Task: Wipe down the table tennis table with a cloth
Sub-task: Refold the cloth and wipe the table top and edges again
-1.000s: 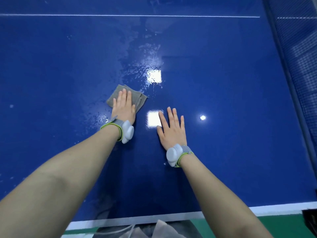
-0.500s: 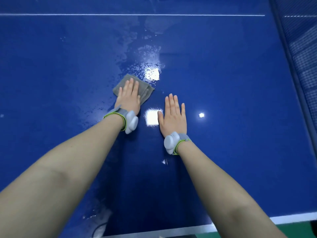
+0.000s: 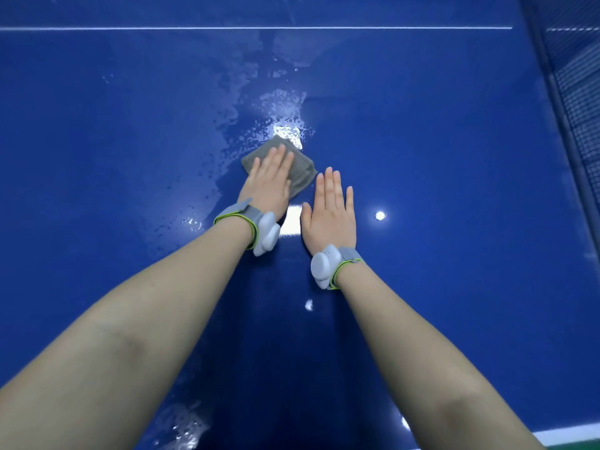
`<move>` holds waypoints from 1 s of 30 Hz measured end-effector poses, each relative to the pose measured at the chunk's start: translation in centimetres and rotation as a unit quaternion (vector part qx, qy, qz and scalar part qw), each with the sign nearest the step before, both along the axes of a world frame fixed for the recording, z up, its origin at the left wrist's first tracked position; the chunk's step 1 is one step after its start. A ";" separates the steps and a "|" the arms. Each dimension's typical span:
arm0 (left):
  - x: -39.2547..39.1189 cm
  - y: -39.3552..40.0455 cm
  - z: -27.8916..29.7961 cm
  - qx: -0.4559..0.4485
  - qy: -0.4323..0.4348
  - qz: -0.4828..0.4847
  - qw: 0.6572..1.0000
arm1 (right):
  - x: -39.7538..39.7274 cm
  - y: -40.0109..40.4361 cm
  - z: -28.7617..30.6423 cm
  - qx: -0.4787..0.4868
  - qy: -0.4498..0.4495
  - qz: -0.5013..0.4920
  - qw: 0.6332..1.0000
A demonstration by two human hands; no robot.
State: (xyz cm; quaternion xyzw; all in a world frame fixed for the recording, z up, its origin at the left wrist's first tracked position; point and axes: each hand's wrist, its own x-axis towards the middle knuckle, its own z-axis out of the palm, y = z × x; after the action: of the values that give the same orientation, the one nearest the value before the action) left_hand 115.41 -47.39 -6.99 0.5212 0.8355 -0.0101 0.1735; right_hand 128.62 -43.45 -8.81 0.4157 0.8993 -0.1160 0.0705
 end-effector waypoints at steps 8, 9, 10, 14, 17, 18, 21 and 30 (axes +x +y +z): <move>-3.0 1.4 -0.2 0.002 0.001 0.182 0.983 | -1.3 1.1 -0.1 0.008 0.002 -0.012 1.000; -2.6 1.7 -0.2 0.004 0.002 0.148 0.989 | -1.9 1.5 -0.1 0.008 -0.002 -0.012 1.000; -2.1 2.1 -0.1 0.008 0.000 0.103 0.995 | -2.6 2.0 -0.1 0.009 -0.005 -0.013 1.000; -1.8 3.4 -0.4 0.022 -0.003 -0.015 1.000 | -5.0 4.0 -0.1 0.020 -0.020 -0.004 1.000; -4.1 4.0 -0.5 0.019 0.028 0.004 0.999 | -5.2 4.3 -0.1 0.018 -0.014 0.008 1.000; -5.1 4.2 -0.5 0.017 0.031 0.038 0.999 | -5.1 4.4 -0.1 0.015 -0.013 0.010 1.000; -7.8 4.5 -0.5 0.004 0.023 0.128 0.992 | -5.1 4.4 -0.2 0.016 -0.011 0.014 1.000; -6.3 8.2 -0.7 0.035 0.004 -0.033 0.999 | -6.6 5.9 -0.4 0.022 -0.006 0.017 1.000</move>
State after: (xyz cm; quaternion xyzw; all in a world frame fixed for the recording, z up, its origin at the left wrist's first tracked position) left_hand 109.13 -39.17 -7.73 0.5541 0.8185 0.0119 0.1516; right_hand 122.02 -37.59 -9.18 0.4025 0.9082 -0.0921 0.0686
